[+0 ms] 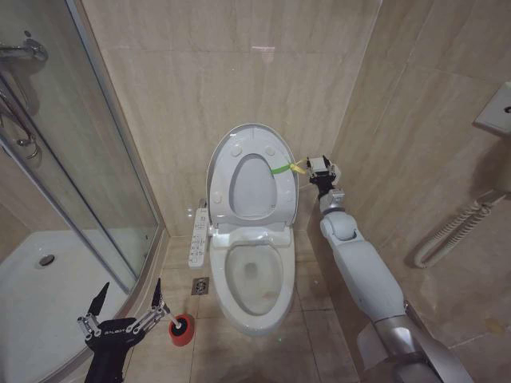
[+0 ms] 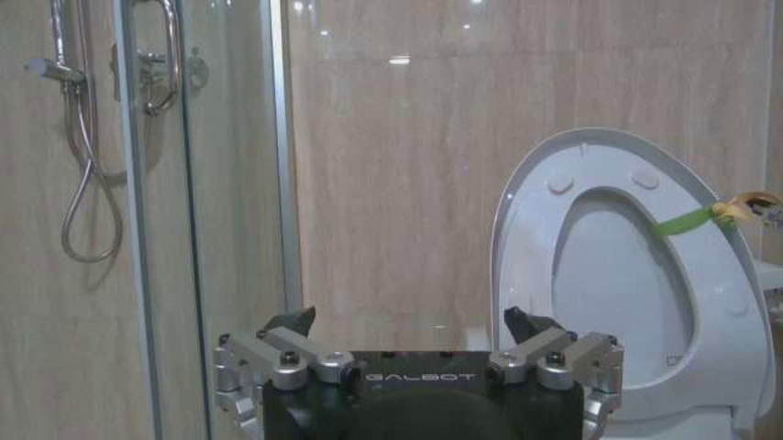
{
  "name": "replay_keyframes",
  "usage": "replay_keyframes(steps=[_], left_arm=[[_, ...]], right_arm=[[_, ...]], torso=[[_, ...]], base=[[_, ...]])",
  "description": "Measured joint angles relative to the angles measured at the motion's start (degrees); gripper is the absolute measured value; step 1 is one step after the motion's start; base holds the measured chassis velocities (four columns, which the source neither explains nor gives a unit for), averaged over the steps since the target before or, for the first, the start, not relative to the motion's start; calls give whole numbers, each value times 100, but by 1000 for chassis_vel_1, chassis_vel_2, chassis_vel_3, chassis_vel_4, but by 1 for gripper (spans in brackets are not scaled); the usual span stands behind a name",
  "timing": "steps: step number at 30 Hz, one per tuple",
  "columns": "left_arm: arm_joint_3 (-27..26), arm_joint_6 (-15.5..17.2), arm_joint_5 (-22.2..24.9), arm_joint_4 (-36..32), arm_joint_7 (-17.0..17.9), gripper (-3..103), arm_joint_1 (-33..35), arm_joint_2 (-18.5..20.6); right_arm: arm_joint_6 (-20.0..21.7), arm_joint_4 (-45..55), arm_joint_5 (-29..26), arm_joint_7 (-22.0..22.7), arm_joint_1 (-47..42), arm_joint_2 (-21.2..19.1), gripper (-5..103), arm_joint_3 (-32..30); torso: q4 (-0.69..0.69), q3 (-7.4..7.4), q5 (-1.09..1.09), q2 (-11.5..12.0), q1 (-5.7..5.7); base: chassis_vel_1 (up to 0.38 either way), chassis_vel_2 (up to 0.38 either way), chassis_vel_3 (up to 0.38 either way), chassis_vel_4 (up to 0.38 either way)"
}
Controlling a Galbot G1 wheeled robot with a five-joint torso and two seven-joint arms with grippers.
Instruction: Open the toilet lid, clean the toilet bowl with a toilet brush, close the toilet lid, and flush.
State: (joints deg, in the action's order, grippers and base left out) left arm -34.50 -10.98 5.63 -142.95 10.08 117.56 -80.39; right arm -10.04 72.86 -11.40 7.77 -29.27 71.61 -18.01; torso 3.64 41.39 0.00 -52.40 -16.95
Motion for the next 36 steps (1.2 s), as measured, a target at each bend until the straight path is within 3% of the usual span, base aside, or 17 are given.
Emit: replay_keyframes(steps=[4, 5, 12, 13, 36], left_arm=[[0, 0, 0, 0, 0, 100, 0, 0], [0, 0, 0, 0, 0, 100, 0, 0], [0, 0, 0, 0, 0, 100, 0, 0], [0, 0, 0, 0, 0, 100, 0, 0], [0, 0, 0, 0, 0, 100, 0, 0]], right_arm=[[32, 163, 1, 0, -161, -14, 58, 19], [35, 192, 1, -3, -195, -22, 85, 23], [43, 366, 4, -8, -345, -82, 85, 26], [46, 412, 4, -8, -375, -95, 99, 16], [171, 1649, -86, -118, -1398, -380, 99, -199]], torso=[[-1, 0, 0, 0, 0], [0, 0, 0, 0, 0], [0, 0, 1, 0, 0], [0, 0, 1, 0, 0], [0, 0, 0, 0, 0]], base=[[0, 0, 0, 0], [0, 0, 0, 0], [0, 0, 0, 0], [0, 0, 0, 0], [0, 0, 0, 0]])
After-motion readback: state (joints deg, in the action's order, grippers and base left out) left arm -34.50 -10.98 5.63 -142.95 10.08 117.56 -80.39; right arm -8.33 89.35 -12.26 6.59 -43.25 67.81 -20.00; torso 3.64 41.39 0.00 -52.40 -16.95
